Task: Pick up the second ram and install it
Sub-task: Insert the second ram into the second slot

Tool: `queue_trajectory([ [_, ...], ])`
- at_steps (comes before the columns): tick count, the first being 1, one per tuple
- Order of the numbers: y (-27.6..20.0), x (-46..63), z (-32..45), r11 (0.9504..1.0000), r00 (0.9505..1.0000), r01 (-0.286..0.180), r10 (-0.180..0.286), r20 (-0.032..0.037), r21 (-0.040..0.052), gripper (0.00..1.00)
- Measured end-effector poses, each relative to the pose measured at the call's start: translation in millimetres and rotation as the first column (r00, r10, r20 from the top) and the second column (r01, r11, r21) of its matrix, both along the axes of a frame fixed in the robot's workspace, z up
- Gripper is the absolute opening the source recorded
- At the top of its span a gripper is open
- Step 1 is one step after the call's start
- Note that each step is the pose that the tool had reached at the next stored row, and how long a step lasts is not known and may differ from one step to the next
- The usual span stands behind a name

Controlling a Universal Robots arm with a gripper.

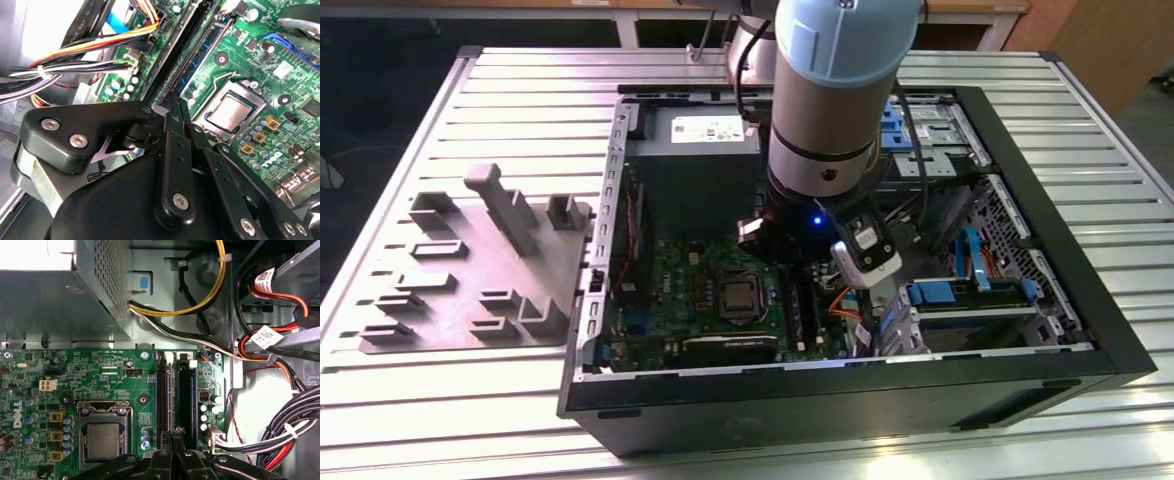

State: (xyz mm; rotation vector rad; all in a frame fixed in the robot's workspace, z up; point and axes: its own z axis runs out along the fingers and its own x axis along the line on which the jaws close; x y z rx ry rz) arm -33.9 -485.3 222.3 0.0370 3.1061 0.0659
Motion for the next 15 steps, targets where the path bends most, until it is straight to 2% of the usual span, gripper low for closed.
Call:
queue_trajectory([
  [5,0.0,0.0,2.6,1.0,1.0,0.001,-0.001,0.0,-0.0002,0.11],
  [15,-0.8,-0.1,1.3,0.9999,0.9999,0.016,-0.016,0.0,-0.0006,0.11],
])
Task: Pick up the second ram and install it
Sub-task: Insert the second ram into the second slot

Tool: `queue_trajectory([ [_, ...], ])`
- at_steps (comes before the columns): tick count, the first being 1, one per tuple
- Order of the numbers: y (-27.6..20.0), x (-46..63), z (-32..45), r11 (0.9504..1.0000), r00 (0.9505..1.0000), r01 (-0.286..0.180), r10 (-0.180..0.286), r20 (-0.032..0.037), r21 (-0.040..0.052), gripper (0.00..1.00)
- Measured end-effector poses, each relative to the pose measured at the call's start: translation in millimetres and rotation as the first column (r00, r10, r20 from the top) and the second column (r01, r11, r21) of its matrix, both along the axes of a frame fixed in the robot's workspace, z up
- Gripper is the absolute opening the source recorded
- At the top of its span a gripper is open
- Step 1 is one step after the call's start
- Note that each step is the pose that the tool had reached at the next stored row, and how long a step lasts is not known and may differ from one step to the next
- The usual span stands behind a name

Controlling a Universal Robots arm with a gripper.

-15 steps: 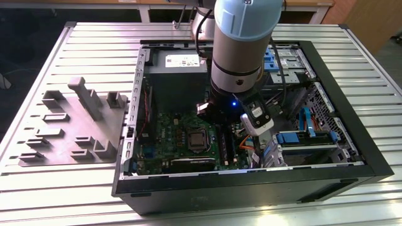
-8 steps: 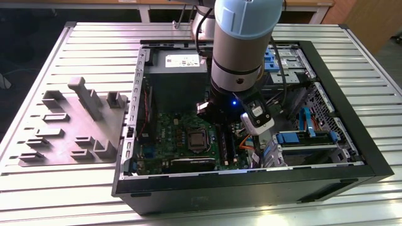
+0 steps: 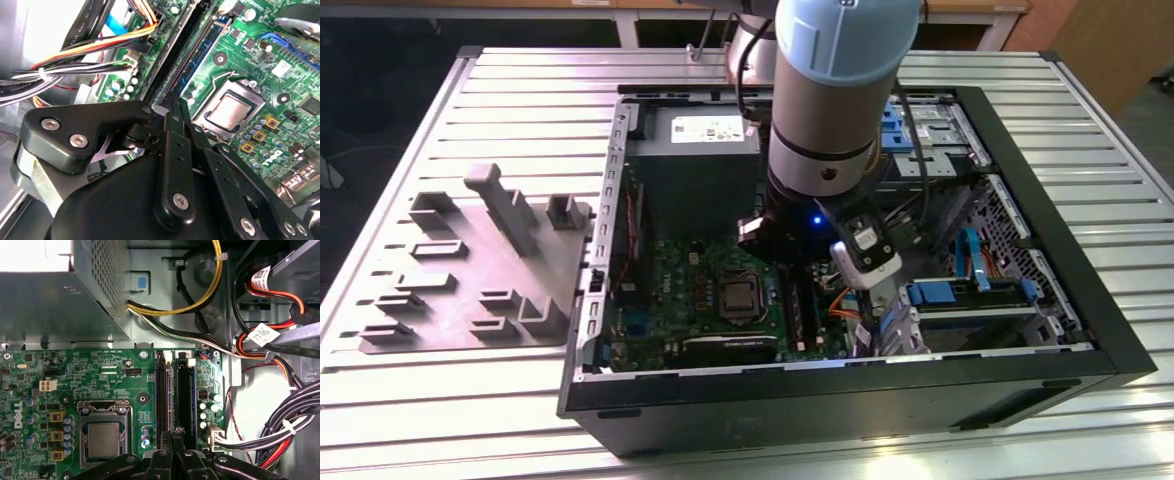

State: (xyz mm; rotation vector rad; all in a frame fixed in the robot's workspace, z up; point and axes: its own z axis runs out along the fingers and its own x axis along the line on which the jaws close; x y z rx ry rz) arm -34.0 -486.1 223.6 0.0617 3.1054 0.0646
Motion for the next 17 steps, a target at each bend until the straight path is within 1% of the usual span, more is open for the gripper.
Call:
queue_trajectory([
  [5,0.0,0.0,-3.1,1.0,1.0,0.004,-0.004,0.0003,0.0002,0.11],
  [10,0.0,-0.1,-4.0,1.0,1.0,0.005,-0.005,0.0003,0.0,0.11],
  [14,0.0,-0.5,-8.7,1.0,1.0,0.006,-0.006,0.001,-0.0002,0.11],
  [17,-0.1,-0.5,-9.1,1.0,1.0,0.006,-0.006,0.0011,-0.0004,0.11],
])
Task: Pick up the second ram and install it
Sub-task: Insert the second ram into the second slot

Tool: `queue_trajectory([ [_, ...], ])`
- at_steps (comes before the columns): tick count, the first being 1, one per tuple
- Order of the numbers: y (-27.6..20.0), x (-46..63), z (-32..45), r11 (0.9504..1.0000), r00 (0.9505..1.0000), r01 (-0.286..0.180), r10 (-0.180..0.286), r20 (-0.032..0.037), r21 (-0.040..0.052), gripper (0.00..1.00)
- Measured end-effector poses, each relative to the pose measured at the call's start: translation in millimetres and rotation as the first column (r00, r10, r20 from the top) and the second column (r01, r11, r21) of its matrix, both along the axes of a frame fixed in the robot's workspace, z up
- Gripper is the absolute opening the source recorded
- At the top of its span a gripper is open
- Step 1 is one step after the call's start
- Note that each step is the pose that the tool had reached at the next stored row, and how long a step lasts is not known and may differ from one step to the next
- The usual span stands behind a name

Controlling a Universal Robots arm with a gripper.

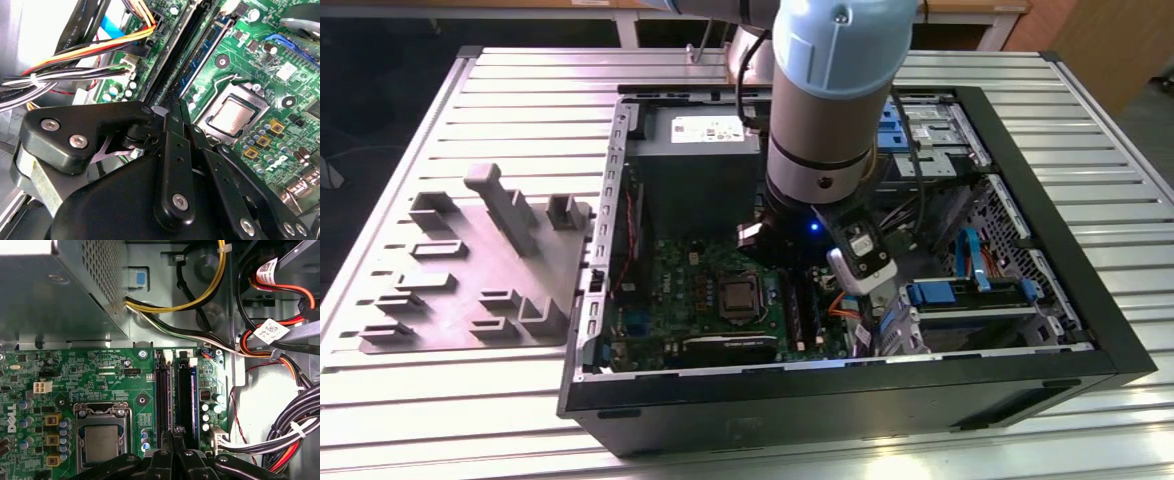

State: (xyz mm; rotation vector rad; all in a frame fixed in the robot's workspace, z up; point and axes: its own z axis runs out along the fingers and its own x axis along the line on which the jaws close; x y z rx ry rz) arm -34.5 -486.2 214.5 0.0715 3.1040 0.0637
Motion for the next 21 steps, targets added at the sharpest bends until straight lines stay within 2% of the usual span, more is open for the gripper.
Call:
queue_trajectory([
  [6,0.0,0.0,-3.4,1.0,1.0,0.0,0.0,0.0002,-0.0001,0.11],
  [15,0.1,0.0,-4.0,1.0,1.0,0.0,0.0,0.0002,0.0002,0.11],
  [17,0.2,0.0,-4.5,1.0,1.0,0.0,0.0,0.0007,0.0014,0.12],
  [18,0.2,0.0,-4.5,1.0,1.0,0.0,0.0,0.0006,0.0014,0.18],
  [21,0.1,0.0,-3.1,1.0,1.0,0.0,0.0,0.0004,0.0008,0.18],
])
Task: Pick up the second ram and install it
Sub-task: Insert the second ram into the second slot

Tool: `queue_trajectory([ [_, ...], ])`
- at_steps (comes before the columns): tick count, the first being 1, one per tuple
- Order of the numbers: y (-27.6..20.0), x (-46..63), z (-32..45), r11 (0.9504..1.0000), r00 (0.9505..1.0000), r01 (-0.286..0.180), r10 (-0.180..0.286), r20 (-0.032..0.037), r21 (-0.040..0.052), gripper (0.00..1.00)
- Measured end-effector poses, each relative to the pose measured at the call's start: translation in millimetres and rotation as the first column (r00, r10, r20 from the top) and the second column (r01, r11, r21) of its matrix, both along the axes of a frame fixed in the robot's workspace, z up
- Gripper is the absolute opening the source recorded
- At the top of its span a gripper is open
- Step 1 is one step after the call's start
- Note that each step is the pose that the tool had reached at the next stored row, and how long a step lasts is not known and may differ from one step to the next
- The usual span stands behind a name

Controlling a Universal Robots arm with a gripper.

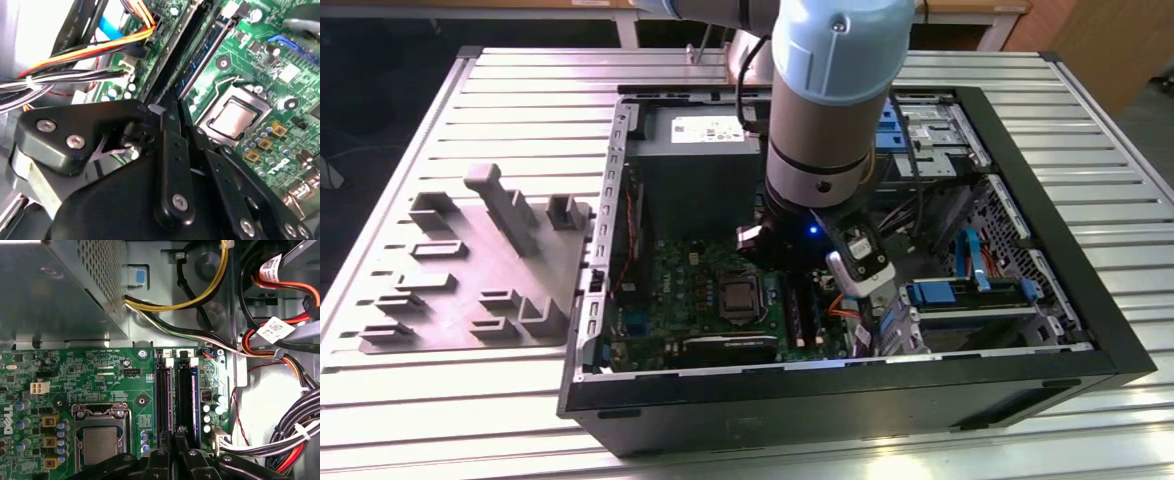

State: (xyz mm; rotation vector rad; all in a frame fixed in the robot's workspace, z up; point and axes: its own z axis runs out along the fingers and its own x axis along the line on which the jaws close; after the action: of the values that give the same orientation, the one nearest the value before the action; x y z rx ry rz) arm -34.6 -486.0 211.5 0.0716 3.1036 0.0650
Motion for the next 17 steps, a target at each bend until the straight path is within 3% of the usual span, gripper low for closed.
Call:
queue_trajectory([
  [8,-0.1,0.0,33.8,1.0,1.0,0.0,0.0,-0.0001,-0.0006,0.18],
  [17,-0.1,0.0,35.9,1.0,1.0,0.0,0.0,0.0001,-0.0005,0.17],
])
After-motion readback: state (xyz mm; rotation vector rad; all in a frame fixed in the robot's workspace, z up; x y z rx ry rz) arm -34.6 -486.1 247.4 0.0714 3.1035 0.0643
